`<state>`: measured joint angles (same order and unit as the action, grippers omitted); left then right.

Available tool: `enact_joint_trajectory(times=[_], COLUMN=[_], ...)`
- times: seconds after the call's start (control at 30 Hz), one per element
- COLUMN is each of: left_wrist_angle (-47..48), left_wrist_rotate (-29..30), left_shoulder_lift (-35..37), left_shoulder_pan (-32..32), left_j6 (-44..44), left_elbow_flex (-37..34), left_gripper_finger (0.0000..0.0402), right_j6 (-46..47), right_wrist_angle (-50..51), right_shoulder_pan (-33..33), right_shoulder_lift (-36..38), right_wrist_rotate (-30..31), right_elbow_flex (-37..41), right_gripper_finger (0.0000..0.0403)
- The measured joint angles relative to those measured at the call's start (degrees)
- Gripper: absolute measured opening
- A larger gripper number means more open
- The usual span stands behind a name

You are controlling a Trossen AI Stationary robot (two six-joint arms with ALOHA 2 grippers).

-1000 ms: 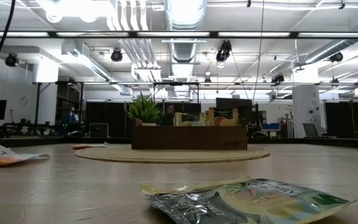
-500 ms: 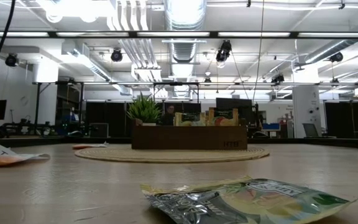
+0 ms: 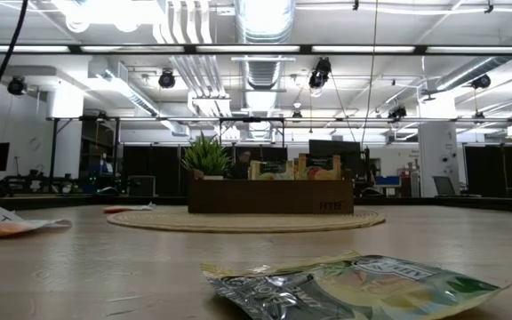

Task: Pick & Place Tea
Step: Put the yellow tea bag into the middle section of the wooden organizer

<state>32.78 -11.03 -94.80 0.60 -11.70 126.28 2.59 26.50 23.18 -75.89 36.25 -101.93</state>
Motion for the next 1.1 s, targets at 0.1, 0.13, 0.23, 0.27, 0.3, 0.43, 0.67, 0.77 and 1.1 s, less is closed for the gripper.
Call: enact_joint_trajectory(times=[0.1, 0.13, 0.23, 0.27, 0.3, 0.43, 0.67, 0.77, 1.1], left_wrist_angle=[-0.5, -0.64, -1.18, -1.23, -1.25, -1.23, -1.21, -1.16, 6.78], left_wrist_rotate=[0.18, 0.19, 0.19, 0.2, 0.2, 0.23, 2.08, 2.14, 6.11], left_shoulder_lift=[0.04, 0.04, 0.04, 0.07, 0.13, 0.2, 0.2, 0.2, 0.82], left_shoulder_pan=[0.01, 0.0, -0.04, -0.02, -0.02, -0.02, -0.07, -0.07, 0.09], left_j6=[0.06, 0.14, 0.49, 0.51, 0.52, 1.08, 3.09, 3.64, 5.28], left_elbow_flex=[0.0, 0.0, 0.0, 0.0, 0.0, 0.0, 0.0, 0.0, 0.0], left_gripper_finger=[0.0203, 0.0203, 0.0199, 0.0196, 0.0191, 0.0152, 0.0012, 0.0002, 0.0], right_j6=[0.14, 0.15, 0.15, 0.15, 0.13, -0.04, -0.2, -0.18, 3.21], right_wrist_angle=[0.11, 0.15, 0.28, 0.26, 0.26, 0.26, 0.27, 0.26, 0.06], right_shoulder_pan=[0.0, 0.02, 0.02, 0.02, 0.02, 0.02, 0.02, 0.02, 0.14], right_shoulder_lift=[-0.12, -0.12, -0.18, -0.18, -0.18, -0.18, -0.18, -0.18, 0.76], right_wrist_rotate=[0.0, 0.0, -0.02, -0.02, 0.0, -0.02, -0.02, -0.03, -0.15], right_elbow_flex=[0.0, 0.0, 0.0, 0.0, 0.0, 0.0, 0.0, 0.0, 0.04], right_gripper_finger=[0.0008, 0.0008, 0.0008, 0.0008, 0.0008, 0.0008, 0.0008, 0.0009, 0.0087])
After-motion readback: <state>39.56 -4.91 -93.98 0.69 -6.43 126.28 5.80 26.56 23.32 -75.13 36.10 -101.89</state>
